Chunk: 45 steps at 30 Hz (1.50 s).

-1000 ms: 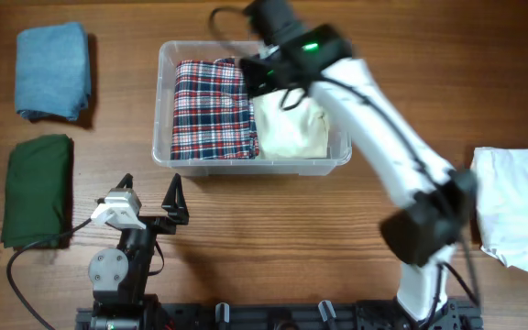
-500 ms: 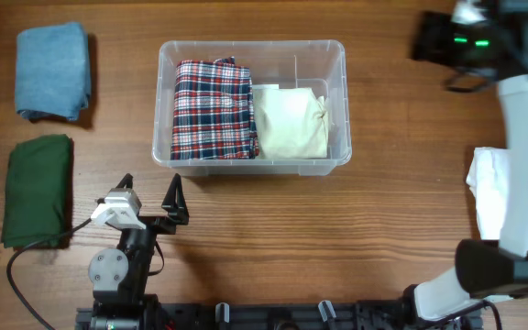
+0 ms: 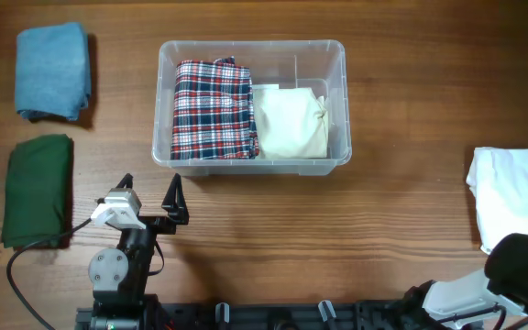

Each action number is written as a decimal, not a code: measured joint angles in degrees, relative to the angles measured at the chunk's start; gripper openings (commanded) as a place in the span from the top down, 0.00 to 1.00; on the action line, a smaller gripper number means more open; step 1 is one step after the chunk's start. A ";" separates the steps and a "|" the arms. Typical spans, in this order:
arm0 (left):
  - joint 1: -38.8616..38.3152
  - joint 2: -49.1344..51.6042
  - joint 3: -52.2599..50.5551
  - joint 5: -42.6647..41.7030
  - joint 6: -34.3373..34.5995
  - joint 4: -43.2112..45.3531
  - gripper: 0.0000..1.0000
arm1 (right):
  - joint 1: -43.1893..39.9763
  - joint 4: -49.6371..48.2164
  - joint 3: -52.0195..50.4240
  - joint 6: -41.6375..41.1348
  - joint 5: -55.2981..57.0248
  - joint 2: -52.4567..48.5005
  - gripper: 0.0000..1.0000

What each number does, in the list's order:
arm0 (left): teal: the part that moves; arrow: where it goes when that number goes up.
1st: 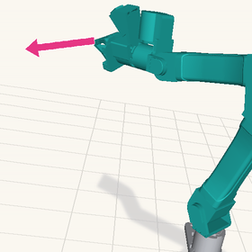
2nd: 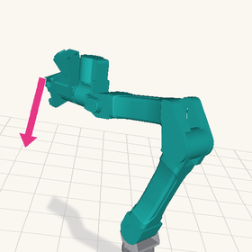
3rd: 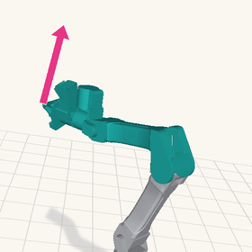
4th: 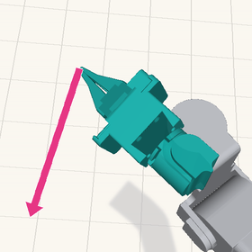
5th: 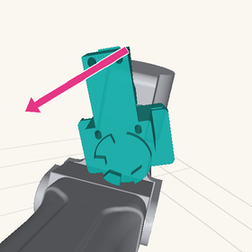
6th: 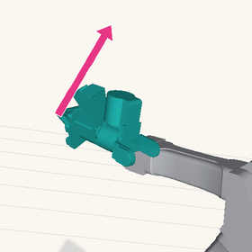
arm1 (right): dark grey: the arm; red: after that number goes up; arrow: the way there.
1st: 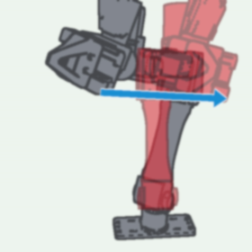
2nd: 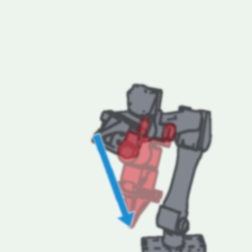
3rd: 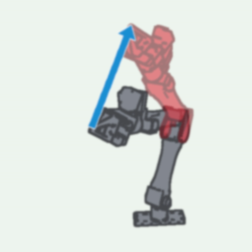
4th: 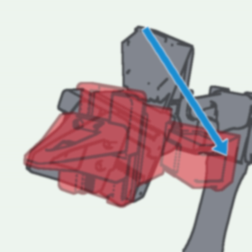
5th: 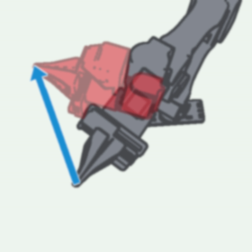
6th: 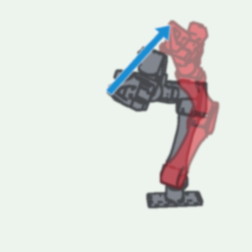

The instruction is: Pack container

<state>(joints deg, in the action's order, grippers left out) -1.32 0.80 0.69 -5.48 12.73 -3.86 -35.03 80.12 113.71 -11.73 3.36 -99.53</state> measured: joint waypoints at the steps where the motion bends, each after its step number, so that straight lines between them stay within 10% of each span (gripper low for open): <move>1: 0.00 0.00 0.00 -0.02 0.00 0.00 0.00 | -1.42 -0.44 -2.27 -0.17 0.13 -0.07 0.08; 14: 0.00 0.00 0.00 0.00 0.00 -0.02 0.00 | -8.31 -11.37 -28.57 -2.60 -1.11 -0.59 0.12; 16: 0.00 0.00 0.00 -0.02 0.00 0.00 0.00 | -8.26 -13.97 -32.59 -3.21 -1.70 -0.59 0.27; 18: 0.00 0.00 0.00 0.00 0.00 0.00 0.00 | -8.26 -16.83 -36.48 -3.98 -2.12 -0.61 0.68; 22: 0.00 0.00 0.00 -0.02 0.00 0.00 0.00 | -8.26 -21.42 -41.99 -4.70 -2.34 -0.66 0.93; 45: 0.00 0.00 0.00 -0.02 0.00 0.00 0.00 | -8.26 -35.91 -49.72 -6.93 -2.51 -1.42 0.96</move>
<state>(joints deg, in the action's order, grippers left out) -1.32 0.80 0.69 -5.50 12.73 -3.86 -43.29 44.21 63.99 -18.65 0.84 -100.95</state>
